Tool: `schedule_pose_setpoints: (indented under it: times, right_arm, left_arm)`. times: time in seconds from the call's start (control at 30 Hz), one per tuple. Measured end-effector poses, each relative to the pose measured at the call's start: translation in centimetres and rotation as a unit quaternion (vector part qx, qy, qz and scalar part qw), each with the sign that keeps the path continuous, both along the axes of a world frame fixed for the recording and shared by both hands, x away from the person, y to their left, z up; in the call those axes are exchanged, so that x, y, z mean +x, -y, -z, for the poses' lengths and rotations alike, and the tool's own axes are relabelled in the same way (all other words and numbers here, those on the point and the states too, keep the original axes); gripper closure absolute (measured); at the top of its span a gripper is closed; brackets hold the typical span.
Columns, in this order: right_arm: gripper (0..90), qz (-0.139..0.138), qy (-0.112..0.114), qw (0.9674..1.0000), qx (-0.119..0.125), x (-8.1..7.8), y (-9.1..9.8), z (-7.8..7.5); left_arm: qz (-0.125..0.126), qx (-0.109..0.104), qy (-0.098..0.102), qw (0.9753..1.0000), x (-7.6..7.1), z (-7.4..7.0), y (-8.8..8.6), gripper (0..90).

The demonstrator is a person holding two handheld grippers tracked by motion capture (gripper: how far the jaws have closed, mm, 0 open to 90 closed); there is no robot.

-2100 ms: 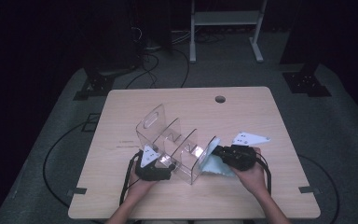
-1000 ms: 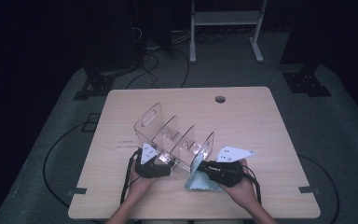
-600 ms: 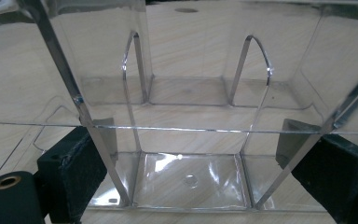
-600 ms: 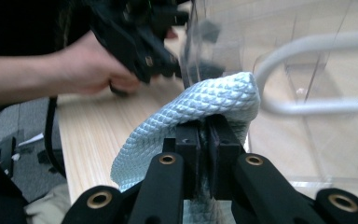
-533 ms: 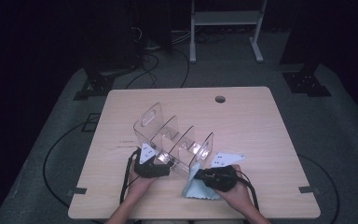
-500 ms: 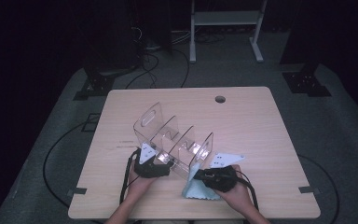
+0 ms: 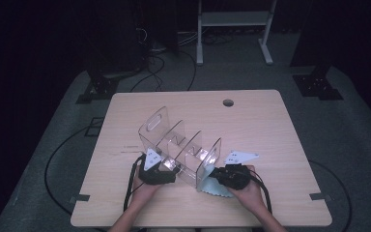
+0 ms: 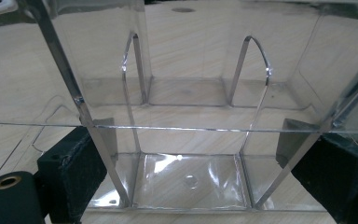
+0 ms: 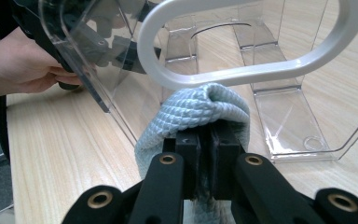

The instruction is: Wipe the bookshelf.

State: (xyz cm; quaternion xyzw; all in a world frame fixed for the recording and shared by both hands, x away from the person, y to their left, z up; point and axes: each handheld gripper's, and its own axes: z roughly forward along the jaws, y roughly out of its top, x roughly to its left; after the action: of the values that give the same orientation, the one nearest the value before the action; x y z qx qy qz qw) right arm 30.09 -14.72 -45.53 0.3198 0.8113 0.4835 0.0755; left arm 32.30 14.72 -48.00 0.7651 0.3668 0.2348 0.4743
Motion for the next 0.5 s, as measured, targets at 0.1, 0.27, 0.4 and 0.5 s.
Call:
schedule_pose_setpoints:
  times: [0.1, 0.27, 0.4, 0.5]
  right_arm:
    - [84.2, -0.024, 0.008, 0.9997, 0.0, -1.0, -0.9, -0.3]
    - [84.3, -0.014, 0.008, 0.9999, 0.0, -0.4, -0.3, -0.3]
    - [84.3, 0.037, 0.005, 0.9993, 0.001, 1.2, 1.3, 0.0]
    - [84.3, 0.073, 0.0, 0.9973, 0.014, 2.5, 2.4, 0.0]
  left_arm:
    - [-0.001, -0.004, 0.0, 1.0, 0.0, 0.0, 0.0, 8.3]
    - [0.001, -0.004, 0.0, 1.0, -0.1, 0.0, 0.0, 8.4]
    - [0.005, -0.002, 0.001, 1.0, -0.2, 0.0, -0.1, 8.4]
    - [0.005, -0.003, 0.0, 1.0, -0.2, 0.0, -0.1, 8.4]
